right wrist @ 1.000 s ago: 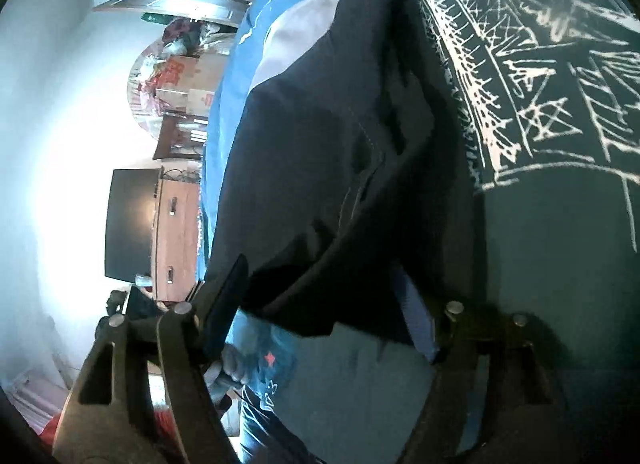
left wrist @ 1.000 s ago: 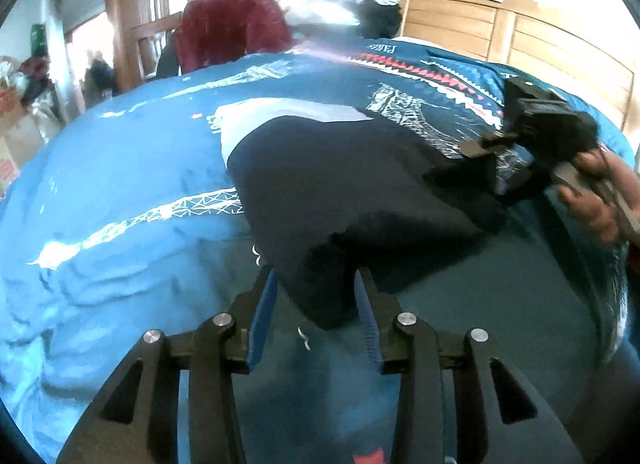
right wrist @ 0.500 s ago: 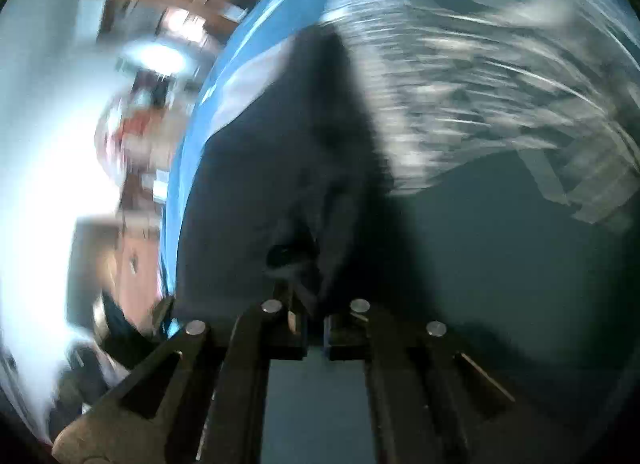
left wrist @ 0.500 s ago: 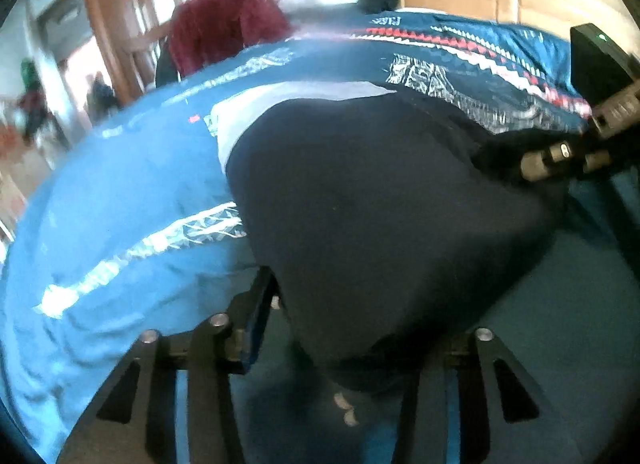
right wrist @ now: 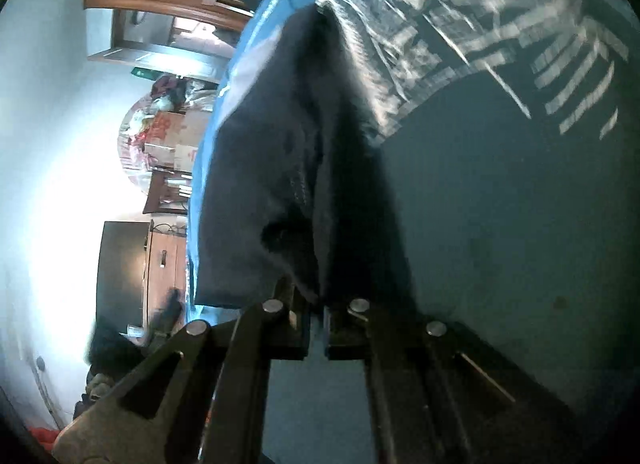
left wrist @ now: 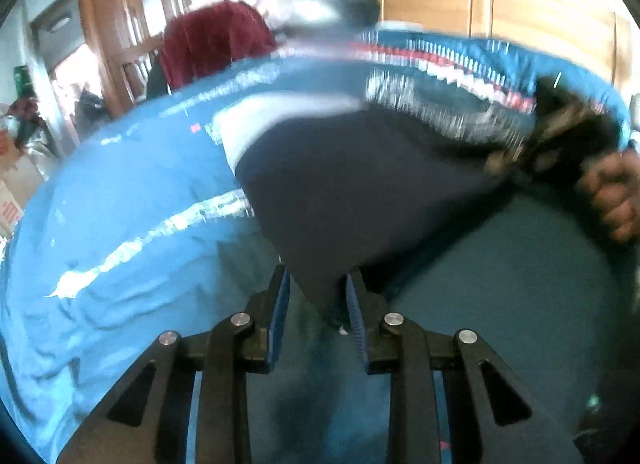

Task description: Fold large clothes

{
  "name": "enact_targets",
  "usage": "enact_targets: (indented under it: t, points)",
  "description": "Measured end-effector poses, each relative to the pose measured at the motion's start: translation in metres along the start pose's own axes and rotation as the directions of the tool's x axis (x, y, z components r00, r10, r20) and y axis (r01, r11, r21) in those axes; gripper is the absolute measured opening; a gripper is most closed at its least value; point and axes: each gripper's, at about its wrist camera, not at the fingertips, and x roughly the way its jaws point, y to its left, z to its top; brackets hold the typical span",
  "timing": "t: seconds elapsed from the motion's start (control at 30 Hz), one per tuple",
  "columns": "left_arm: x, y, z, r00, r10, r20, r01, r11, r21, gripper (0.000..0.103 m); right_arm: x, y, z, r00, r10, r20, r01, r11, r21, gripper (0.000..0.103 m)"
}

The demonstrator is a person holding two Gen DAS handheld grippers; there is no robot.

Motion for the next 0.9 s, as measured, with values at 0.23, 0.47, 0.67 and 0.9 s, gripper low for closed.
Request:
enact_targets:
  t: [0.23, 0.47, 0.67, 0.9]
  points:
    - [0.085, -0.023, 0.000, 0.989, 0.023, -0.147, 0.000, 0.988, 0.155, 0.034, -0.011, -0.006, -0.001, 1.000, 0.013, 0.027, -0.013, 1.000, 0.011, 0.005]
    - [0.089, -0.008, -0.014, 0.995, -0.010, -0.102, 0.018, 0.997, 0.076, 0.048, -0.062, 0.025, -0.008, 0.970, -0.201, 0.136, 0.218, 0.967, -0.132, 0.028]
    - [0.093, 0.008, -0.016, 0.992, -0.062, -0.112, 0.059, 0.998, -0.025, 0.064, -0.067, 0.073, -0.010, 0.937, -0.236, 0.258, 0.310, 0.901, -0.302, 0.029]
    - [0.081, 0.019, -0.008, 0.989, -0.110, -0.098, 0.101, 0.991, -0.090, 0.060, 0.001, 0.042, 0.009, 0.914, -0.389, 0.115, 0.404, 0.847, -0.346, 0.022]
